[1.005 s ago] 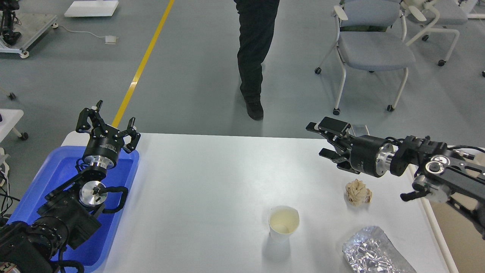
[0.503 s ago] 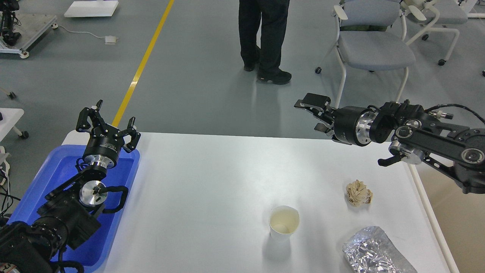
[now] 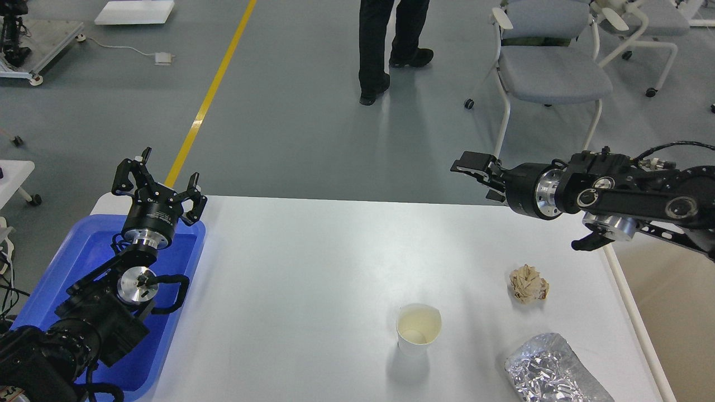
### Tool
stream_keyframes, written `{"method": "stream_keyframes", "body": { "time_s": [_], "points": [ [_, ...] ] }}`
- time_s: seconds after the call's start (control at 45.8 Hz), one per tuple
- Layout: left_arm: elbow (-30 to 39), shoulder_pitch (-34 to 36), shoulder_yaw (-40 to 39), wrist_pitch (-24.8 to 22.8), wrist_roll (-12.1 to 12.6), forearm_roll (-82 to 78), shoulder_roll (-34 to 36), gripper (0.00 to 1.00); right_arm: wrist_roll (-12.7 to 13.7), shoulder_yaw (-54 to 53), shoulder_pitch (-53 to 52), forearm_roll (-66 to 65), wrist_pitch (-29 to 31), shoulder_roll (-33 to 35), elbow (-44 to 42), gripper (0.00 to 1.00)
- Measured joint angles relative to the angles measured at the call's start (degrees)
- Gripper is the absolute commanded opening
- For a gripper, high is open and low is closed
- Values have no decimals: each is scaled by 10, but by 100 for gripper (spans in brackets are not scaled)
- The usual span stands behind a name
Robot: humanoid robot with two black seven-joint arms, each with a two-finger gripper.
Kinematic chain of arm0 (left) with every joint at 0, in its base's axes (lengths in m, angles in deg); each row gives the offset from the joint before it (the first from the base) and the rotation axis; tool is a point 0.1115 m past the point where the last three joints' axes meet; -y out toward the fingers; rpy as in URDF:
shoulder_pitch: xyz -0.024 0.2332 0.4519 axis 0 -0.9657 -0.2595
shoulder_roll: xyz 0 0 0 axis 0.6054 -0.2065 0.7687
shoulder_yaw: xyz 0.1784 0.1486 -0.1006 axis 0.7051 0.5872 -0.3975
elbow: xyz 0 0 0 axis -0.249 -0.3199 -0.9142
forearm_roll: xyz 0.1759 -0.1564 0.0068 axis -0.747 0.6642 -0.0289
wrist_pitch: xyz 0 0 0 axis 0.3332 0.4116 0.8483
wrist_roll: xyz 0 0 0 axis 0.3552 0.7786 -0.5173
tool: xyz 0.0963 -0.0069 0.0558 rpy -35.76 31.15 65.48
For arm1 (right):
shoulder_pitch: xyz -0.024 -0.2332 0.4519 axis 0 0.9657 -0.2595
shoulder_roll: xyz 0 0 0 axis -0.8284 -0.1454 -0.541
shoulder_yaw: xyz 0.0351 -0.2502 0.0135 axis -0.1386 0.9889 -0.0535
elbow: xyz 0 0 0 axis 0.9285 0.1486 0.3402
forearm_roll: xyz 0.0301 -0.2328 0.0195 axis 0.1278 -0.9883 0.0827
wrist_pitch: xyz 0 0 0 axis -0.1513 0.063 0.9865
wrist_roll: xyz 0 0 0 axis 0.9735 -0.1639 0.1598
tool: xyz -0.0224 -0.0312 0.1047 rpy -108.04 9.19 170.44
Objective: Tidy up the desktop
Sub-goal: 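Swing the right gripper outward and lower it toward the white paper cup, then lower the open right gripper beside the white paper cup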
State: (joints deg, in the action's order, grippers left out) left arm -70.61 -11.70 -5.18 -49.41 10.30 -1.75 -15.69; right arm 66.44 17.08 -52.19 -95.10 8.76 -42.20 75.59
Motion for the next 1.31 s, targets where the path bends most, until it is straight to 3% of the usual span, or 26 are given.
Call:
{"method": "stream_keyframes", "body": {
  "time_s": [0.218, 0.459, 0.83, 1.311],
  "points": [
    [0, 0, 0, 0, 0, 0, 0, 100, -57, 93, -13, 39, -8, -3, 33, 100],
    [0, 0, 0, 0, 0, 0, 0, 100, -87, 136, -32, 55, -45, -1, 113, 100],
    [0, 0, 0, 0, 0, 0, 0, 100, -95, 166, -81, 60, -81, -14, 185, 100],
    [0, 0, 0, 0, 0, 0, 0, 100, -96, 260, -44, 41, -187, -137, 199, 100]
  ]
}}
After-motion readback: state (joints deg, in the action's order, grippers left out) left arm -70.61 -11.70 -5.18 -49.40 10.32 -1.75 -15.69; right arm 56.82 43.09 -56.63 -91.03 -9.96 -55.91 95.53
